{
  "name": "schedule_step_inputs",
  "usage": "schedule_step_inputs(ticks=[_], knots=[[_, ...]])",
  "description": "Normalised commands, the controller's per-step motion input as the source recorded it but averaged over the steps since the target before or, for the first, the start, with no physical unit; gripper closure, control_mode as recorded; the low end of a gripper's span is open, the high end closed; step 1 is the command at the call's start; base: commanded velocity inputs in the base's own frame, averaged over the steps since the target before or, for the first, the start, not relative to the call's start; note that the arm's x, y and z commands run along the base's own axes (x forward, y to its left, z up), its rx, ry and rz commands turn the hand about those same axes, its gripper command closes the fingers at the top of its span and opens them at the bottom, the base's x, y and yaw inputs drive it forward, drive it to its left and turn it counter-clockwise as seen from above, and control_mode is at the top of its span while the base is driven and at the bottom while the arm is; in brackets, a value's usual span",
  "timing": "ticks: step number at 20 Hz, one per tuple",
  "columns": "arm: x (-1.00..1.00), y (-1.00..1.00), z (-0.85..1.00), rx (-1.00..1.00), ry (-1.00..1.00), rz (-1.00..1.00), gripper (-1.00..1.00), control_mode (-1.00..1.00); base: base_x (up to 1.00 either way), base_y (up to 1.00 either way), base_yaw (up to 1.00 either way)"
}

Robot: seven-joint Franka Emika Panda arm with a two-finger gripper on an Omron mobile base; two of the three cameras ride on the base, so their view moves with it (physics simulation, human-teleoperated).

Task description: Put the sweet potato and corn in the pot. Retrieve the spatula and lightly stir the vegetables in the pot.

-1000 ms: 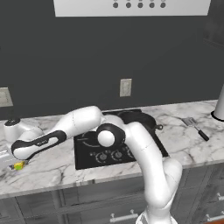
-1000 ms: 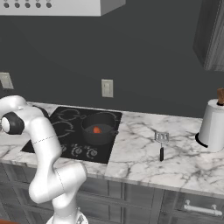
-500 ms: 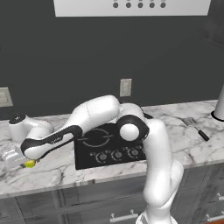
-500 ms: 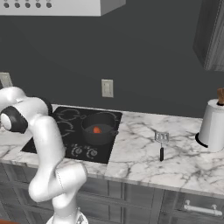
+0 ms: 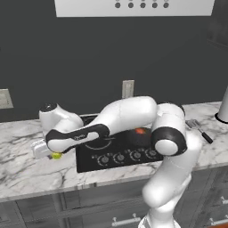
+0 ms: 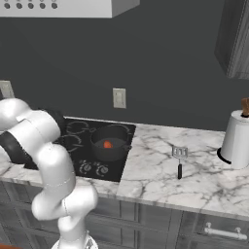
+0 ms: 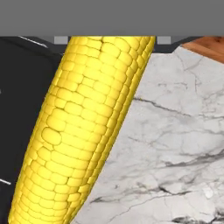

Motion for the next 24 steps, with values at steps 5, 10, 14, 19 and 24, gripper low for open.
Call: schedule_step_inputs(ticks=[5,10,14,19,24], knots=[[0.12,-1.0,0.63,0.0,0.0,0.0,1.0,-1.0,0.0,0.0,0.0],[0.14,-0.98,0.73,0.0,0.0,0.0,1.0,-1.0,0.0,0.0,0.0],[0.13,-0.94,0.43,0.0,0.0,0.0,1.0,-1.0,0.0,0.0,0.0],[0.21,-0.93,0.07,0.0,0.0,0.0,1.0,-1.0,0.0,0.0,0.0],[0.22,-0.95,0.07,0.0,0.01,0.05,1.0,-1.0,0.0,0.0,0.0]])
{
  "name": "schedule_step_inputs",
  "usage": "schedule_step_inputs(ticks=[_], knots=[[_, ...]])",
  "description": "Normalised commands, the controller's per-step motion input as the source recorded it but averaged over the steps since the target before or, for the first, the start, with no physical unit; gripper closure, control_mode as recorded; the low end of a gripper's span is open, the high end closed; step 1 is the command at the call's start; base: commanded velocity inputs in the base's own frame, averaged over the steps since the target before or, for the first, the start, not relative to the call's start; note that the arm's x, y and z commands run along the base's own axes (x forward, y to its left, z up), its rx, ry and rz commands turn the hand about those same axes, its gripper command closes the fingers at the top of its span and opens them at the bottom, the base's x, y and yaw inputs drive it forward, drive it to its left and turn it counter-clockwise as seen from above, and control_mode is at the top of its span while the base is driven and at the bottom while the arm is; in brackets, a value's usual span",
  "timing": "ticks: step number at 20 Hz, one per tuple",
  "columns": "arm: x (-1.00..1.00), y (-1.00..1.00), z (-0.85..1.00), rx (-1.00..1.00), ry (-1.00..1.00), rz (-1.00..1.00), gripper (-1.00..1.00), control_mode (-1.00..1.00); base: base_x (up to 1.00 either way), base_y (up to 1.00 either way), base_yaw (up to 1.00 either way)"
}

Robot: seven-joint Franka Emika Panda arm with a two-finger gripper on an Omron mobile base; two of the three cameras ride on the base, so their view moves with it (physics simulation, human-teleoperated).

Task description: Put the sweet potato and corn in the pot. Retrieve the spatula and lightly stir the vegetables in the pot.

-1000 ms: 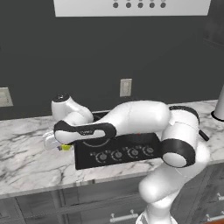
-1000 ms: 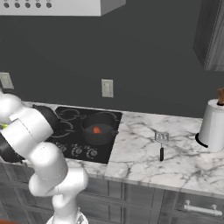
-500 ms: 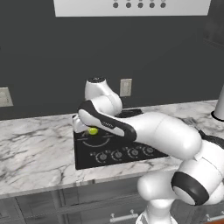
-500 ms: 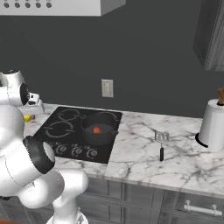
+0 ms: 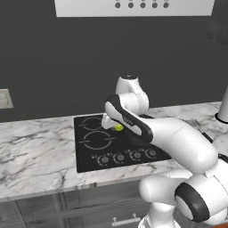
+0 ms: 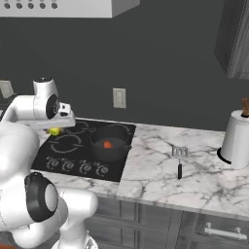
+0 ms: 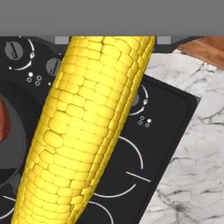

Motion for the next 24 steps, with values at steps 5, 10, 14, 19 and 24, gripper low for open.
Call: schedule_step_inputs(ticks=[5,10,14,19,24], knots=[[0.28,-1.0,0.0,0.0,0.03,0.19,1.0,-1.0,0.0,0.0,0.0],[0.51,-0.98,0.0,0.0,0.02,0.2,1.0,-1.0,0.0,0.0,0.0],[0.43,-0.68,0.01,0.0,0.04,0.26,1.0,-1.0,0.0,0.0,0.0],[0.29,-0.08,-0.09,-0.01,0.21,0.21,1.0,-1.0,0.0,0.0,0.0],[0.22,0.0,-0.43,0.0,0.14,0.12,1.0,-1.0,0.0,0.0,0.0]])
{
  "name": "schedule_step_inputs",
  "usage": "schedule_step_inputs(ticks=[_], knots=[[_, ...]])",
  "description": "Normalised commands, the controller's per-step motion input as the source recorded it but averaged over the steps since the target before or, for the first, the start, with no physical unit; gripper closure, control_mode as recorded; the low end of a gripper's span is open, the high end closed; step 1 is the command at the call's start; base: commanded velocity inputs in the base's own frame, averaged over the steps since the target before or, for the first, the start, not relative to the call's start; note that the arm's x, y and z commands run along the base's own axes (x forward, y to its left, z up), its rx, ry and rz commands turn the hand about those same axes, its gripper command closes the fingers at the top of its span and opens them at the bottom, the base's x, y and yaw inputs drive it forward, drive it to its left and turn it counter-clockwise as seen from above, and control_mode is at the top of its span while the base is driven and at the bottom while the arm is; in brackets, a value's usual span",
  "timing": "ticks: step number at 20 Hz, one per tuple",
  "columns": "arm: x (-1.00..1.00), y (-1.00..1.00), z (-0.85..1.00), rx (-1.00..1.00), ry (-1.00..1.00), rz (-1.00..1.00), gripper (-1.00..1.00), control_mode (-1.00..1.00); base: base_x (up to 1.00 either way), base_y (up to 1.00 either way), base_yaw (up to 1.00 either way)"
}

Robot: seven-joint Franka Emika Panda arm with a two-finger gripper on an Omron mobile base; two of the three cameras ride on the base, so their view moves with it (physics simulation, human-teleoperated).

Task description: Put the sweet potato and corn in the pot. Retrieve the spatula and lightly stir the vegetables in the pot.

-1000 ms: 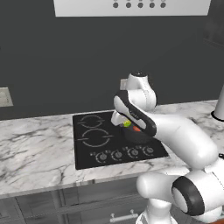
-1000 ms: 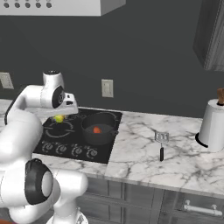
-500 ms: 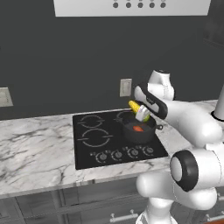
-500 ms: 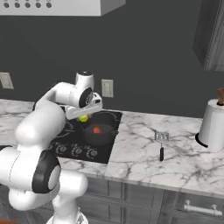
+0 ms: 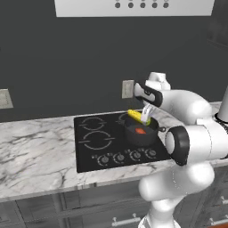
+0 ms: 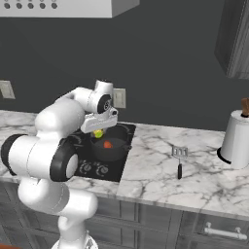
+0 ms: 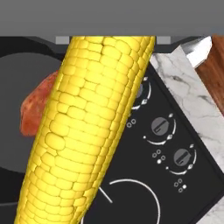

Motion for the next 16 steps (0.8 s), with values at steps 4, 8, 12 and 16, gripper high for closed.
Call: schedule_step_inputs(ticks=[4,8,12,16], knots=[[0.2,-0.15,-0.13,0.0,0.01,0.0,1.0,-1.0,0.0,0.0,0.0],[0.2,-0.27,0.0,0.0,0.0,0.0,1.0,-1.0,0.0,0.0,0.0],[0.29,-0.19,-0.01,0.0,0.0,-0.02,1.0,-1.0,0.0,0.0,0.0],[0.35,0.06,-0.16,-0.02,0.0,-0.08,1.0,-1.0,0.0,0.0,0.0]])
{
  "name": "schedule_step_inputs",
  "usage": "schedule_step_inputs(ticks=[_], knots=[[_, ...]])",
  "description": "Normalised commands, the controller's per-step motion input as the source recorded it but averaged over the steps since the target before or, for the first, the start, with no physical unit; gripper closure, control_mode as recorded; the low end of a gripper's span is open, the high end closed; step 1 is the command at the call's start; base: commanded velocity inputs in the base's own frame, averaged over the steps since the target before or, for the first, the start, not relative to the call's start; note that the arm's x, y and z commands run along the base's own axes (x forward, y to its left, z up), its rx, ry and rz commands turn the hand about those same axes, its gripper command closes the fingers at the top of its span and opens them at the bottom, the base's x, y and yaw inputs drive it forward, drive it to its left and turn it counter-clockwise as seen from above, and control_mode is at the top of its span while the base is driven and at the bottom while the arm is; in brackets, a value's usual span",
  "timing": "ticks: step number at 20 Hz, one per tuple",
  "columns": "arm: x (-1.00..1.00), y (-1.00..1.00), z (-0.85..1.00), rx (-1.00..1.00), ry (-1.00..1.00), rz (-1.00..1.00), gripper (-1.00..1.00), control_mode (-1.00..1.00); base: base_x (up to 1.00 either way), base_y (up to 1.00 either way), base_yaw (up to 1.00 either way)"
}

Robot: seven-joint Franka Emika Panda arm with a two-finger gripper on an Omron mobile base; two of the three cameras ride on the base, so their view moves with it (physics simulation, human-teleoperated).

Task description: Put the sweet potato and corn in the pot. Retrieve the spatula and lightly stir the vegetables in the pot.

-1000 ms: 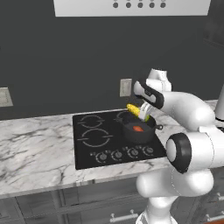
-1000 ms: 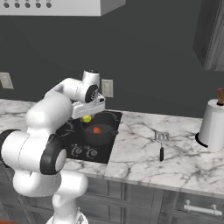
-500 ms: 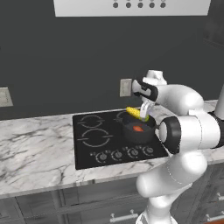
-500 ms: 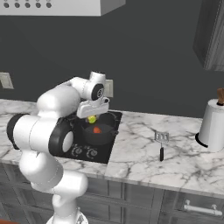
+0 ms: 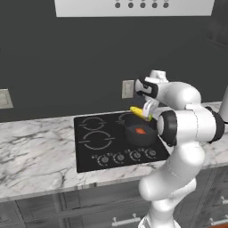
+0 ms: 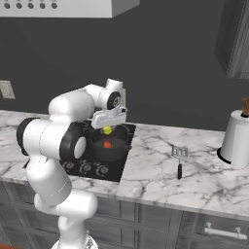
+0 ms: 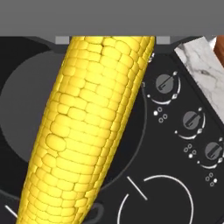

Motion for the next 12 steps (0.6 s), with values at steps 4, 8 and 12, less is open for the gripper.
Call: schedule_step_inputs(ticks=[4,8,12], knots=[[0.22,0.09,-0.12,-0.04,0.01,-0.1,1.0,-1.0,0.0,0.0,0.0],[0.0,0.0,-0.23,-0.02,0.03,-0.03,1.0,-1.0,0.0,0.0,0.0],[0.0,0.0,-0.41,-0.03,0.01,-0.01,1.0,-1.0,0.0,0.0,0.0]])
